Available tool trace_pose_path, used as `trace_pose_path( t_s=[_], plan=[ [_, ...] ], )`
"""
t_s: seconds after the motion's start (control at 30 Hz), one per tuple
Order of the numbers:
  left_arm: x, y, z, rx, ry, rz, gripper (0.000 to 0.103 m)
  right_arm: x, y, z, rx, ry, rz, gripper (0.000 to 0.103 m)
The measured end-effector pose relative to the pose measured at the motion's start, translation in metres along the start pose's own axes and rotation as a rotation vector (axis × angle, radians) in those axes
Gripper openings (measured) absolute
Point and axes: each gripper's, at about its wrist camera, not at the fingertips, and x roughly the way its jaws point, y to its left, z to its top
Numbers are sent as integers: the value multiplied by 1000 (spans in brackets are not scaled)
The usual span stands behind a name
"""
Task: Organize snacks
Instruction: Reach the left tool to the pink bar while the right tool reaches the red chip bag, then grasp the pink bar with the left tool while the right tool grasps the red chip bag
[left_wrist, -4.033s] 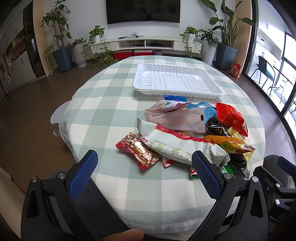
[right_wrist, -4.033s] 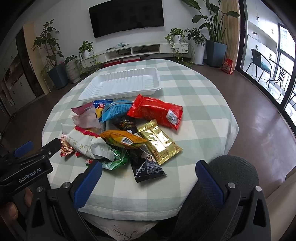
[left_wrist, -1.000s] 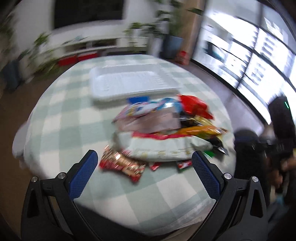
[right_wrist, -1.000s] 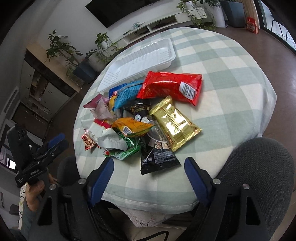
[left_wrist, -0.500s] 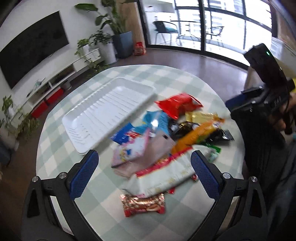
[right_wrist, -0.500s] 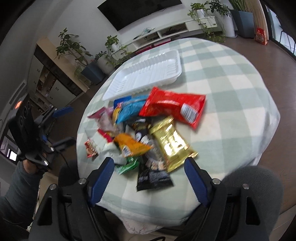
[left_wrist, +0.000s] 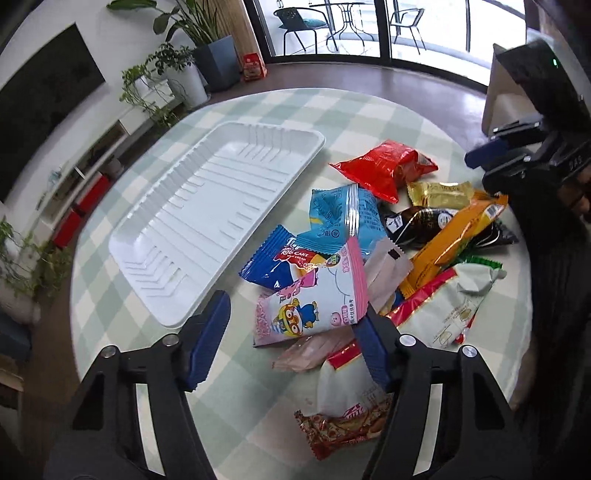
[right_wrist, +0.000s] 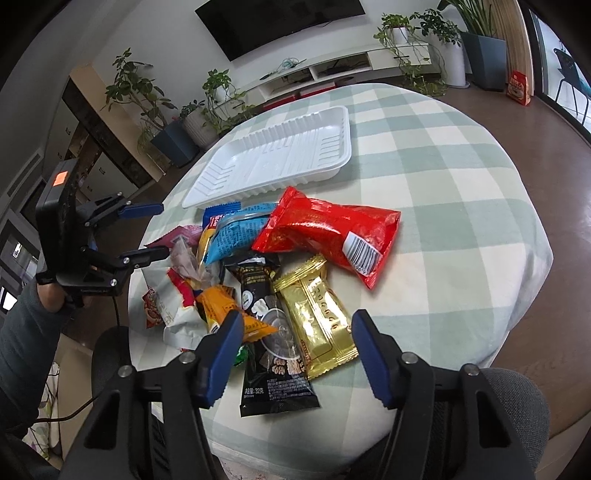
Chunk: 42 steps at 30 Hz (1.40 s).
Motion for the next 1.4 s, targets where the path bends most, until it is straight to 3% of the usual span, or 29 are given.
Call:
trace_pose_path(
  t_s=[0.07,0.2,0.5,0.8,0.9,1.07,1.23,1.4],
  plan=[
    [5,4,1,-14,1,-6,64,1,-3,1,7,1,-2,64],
    [12,12,0,-67,0,-23,48,5,-7,3,29,10,-2,64],
    [28,24,4,-122,32,-48,31,14,-6,3,42,30,4,64],
    [45,26,5,-127,104,-2,29,12,-8,12,4,32,-27,64],
    [46,28,7,-130,103,2,29,15,-5,22,-71,57,-51,70],
    [49,29,8,-140,113,9,22,23,7,42,-292,54,-84,71],
    [45,37,5,-183,106,-6,17,43,12,57,-509,107,-105,71],
    [44,36,1,-195,99,-12,17,59,12,68,-612,168,-42,71]
  ],
)
